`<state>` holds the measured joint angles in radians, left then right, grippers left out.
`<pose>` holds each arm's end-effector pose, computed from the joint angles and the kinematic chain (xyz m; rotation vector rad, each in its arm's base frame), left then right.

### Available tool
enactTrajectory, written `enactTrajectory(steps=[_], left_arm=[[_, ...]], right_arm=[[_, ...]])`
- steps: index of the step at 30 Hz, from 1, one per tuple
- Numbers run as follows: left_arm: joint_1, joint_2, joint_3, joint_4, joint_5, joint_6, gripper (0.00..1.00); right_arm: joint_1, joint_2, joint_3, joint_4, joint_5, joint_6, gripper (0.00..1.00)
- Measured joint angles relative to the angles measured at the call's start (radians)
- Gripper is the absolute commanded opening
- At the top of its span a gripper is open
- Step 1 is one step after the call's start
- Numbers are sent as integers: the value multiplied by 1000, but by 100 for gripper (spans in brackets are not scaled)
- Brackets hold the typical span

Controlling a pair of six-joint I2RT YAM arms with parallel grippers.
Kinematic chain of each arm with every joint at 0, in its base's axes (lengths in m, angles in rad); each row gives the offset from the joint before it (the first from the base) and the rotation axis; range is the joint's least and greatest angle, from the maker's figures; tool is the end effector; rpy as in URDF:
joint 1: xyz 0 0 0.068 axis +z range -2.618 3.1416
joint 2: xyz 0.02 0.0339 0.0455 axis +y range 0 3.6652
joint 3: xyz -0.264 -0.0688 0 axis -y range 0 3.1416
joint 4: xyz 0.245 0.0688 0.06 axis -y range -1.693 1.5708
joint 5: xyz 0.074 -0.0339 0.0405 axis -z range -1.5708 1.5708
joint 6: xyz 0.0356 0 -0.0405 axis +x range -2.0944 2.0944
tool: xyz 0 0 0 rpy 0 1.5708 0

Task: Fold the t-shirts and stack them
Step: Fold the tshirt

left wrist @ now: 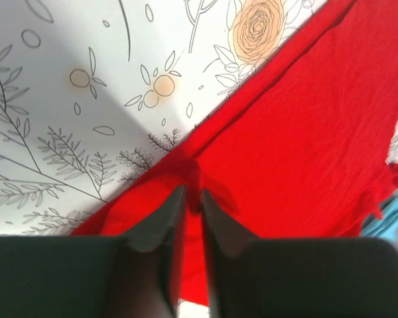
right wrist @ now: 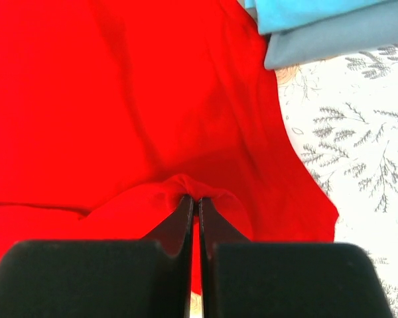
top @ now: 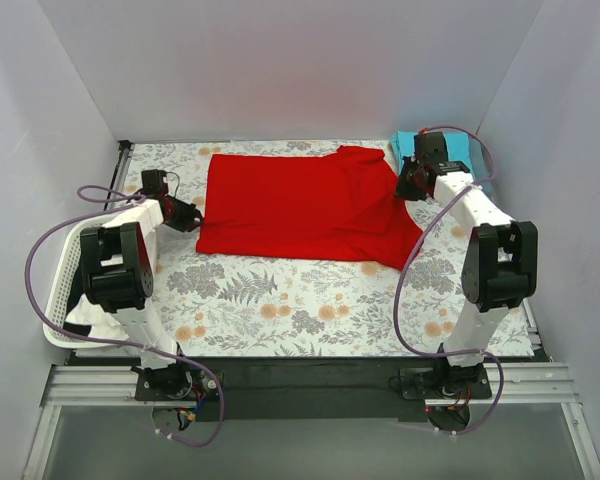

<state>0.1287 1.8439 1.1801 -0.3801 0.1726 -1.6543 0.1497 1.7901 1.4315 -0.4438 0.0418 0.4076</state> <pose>0.3737 0.0422 0.1697 -2.1334 1.8065 -0.6956 0.3998 0.0588 0.2626 0.3264 2.3607 0.2171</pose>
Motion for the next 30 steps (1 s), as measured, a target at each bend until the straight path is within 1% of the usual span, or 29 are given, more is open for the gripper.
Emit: enactTrajectory(steps=[1,2,3,4,5,7,9,13,14,15,16,17,19,22,25,28,30], left_arm=[[0,2,1,1,0,3,30],[0,4,3,3,0,8,45],[0,5,8,3,0,12,54],[0,6,15,5,-1,15,59],[0,7,24,8,-1,22,62],[0,5,35,14,-6,29,63],[0,-5,39,14,-15,39,63],[0,-68,33,-43,-64,50,63],[0,-92,22,-49,-76,50,63],[0,-128,4,-63,-89,49,63],[0,-167,-21,-79,-103,47,63],[-1,-209,-49,-94,-123,43,62],[-5,-284,-101,-117,-149,35,61],[-22,-387,-192,-141,-180,18,61],[-58,-439,-270,-147,-195,4,60],[-92,-443,-322,-150,-195,-4,60],[-101,-437,-340,-151,-193,-7,59]], right_arm=[[0,15,12,0,-2,-3,10],[-1,37,29,-1,-6,-5,31],[-3,59,49,-1,-13,-7,42],[-5,81,68,0,-16,-14,50],[-6,101,87,-3,-19,-24,62],[-11,131,121,-5,-21,-35,71],[-13,141,142,-14,-23,-45,78],[-14,127,163,-33,-24,-48,77],[-15,113,156,-39,-24,-47,75],[-15,89,134,-38,-24,-45,71],[-15,50,93,-33,-26,-43,68],[-16,1,44,-38,-31,-38,60],[-16,-99,-63,-38,-37,-23,53],[-17,-266,-244,-45,-45,-7,53],[-17,-402,-424,-22,-47,9,52],[-17,-438,-544,-8,-61,13,47],[-17,-425,-581,7,-71,16,46]])
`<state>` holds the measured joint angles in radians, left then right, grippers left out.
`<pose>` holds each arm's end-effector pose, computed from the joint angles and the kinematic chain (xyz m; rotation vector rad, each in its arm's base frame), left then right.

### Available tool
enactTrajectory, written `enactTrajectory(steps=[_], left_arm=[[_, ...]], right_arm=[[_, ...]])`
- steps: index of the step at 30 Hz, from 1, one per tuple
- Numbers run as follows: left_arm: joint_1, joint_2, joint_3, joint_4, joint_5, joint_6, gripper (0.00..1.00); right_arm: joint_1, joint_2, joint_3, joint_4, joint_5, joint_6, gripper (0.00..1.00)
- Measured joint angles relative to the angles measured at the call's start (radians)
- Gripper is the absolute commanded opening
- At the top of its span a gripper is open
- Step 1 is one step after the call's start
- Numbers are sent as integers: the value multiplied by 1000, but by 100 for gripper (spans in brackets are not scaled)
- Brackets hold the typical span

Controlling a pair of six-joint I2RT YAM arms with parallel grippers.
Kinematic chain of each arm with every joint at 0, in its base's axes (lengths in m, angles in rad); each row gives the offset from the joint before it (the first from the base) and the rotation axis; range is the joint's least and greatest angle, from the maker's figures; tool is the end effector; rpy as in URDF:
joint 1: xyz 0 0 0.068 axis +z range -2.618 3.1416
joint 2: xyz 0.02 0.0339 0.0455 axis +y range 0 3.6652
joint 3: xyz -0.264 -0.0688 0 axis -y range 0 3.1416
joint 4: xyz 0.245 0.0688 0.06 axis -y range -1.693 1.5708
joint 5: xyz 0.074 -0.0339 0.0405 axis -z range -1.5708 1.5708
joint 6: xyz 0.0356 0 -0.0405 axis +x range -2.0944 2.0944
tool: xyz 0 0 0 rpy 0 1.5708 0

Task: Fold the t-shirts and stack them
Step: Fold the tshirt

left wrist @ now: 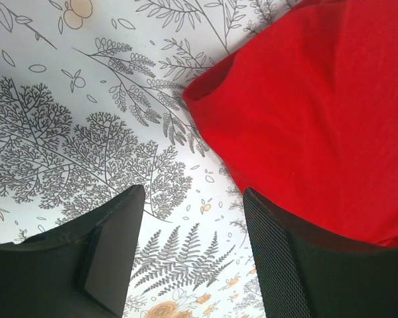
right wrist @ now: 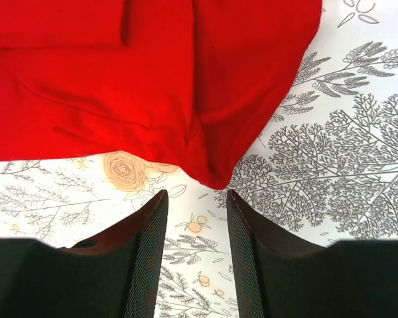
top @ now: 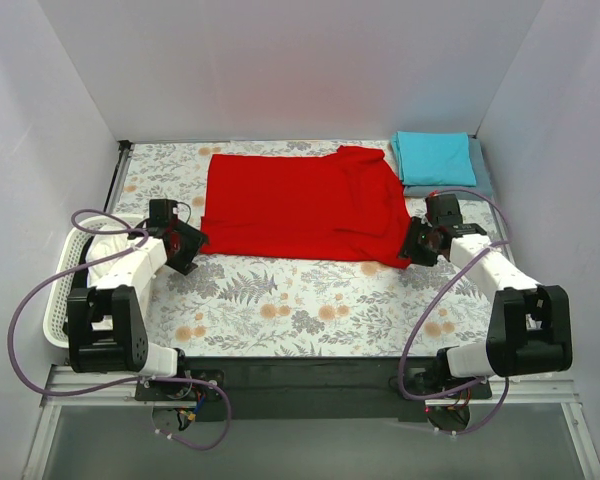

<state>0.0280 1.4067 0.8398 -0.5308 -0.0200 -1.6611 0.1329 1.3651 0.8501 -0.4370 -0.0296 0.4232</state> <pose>0.2656 0.0082 0.1954 -2.0723 1.8317 -0.4670 0.2699 0.0371 0.2142 0.3558 2.5173 0.2592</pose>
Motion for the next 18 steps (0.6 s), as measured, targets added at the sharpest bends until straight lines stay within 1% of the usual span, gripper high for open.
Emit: enactTrajectory(steps=[4,9,11,18], left_arm=[[0,19,-2,15,0,-3,59],[0,63,-2,46,0,-6,55],[0,92,-2,55,-1,-9,52],[0,156,3,75,-10,-35,52]], right_arm=[[0,36,-18,45,-12,0,45],[0,49,-18,97,-26,-1,43],[0,50,-18,104,-27,-1,43],[0,55,-18,112,-26,-9,41]])
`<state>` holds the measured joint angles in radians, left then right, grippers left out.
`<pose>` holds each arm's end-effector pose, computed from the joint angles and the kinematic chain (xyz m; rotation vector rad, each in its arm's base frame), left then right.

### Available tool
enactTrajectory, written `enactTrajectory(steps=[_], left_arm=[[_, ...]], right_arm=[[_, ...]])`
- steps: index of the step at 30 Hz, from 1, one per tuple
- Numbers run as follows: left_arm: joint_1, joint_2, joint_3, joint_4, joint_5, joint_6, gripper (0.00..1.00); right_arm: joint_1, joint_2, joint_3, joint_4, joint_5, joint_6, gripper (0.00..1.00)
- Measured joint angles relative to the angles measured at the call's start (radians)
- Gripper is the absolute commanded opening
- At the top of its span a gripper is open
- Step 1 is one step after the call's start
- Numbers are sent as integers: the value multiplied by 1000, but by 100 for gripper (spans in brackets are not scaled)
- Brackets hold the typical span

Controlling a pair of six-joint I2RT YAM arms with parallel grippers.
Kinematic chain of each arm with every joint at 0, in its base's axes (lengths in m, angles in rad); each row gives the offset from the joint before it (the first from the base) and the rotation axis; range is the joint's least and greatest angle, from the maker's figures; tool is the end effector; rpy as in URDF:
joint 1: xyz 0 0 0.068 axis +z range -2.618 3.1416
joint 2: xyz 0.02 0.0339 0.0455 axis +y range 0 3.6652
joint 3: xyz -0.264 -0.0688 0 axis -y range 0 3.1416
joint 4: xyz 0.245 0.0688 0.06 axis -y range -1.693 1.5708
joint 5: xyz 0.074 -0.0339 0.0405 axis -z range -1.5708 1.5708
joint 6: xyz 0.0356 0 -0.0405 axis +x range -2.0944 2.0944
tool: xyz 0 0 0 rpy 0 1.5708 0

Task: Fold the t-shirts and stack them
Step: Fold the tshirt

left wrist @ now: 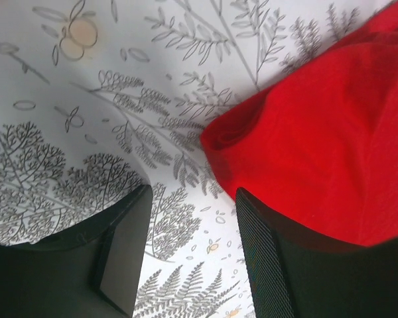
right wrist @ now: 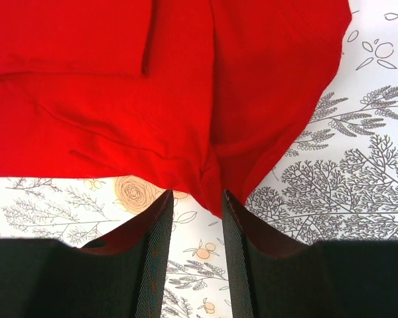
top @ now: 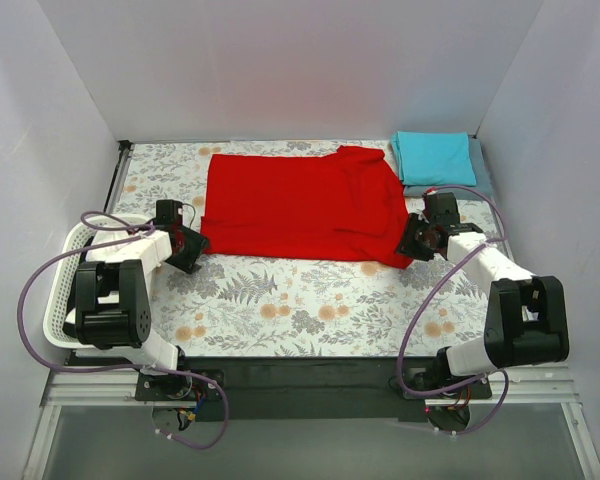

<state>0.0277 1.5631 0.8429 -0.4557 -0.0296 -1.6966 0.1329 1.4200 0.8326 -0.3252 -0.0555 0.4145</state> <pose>0.2837 0.0089 0.1599 -2.1531 1.8346 -0.3912 0.2818 0.0397 0.2020 0.3282 2.4847 0.2983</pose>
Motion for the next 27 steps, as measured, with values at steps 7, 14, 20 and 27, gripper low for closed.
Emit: enactTrajectory(steps=[7,14,20,27], left_arm=[[0,32,27,23,-27,-29,48],[-1,39,30,23,-51,-42,39],[-1,62,44,22,-69,-52,17],[-1,71,53,3,-89,-46,0]], right_arm=[[1,30,0,8,0,-9,38],[6,76,0,13,4,-23,22],[6,89,3,6,41,-29,1],[-15,89,37,-50,92,-52,1]])
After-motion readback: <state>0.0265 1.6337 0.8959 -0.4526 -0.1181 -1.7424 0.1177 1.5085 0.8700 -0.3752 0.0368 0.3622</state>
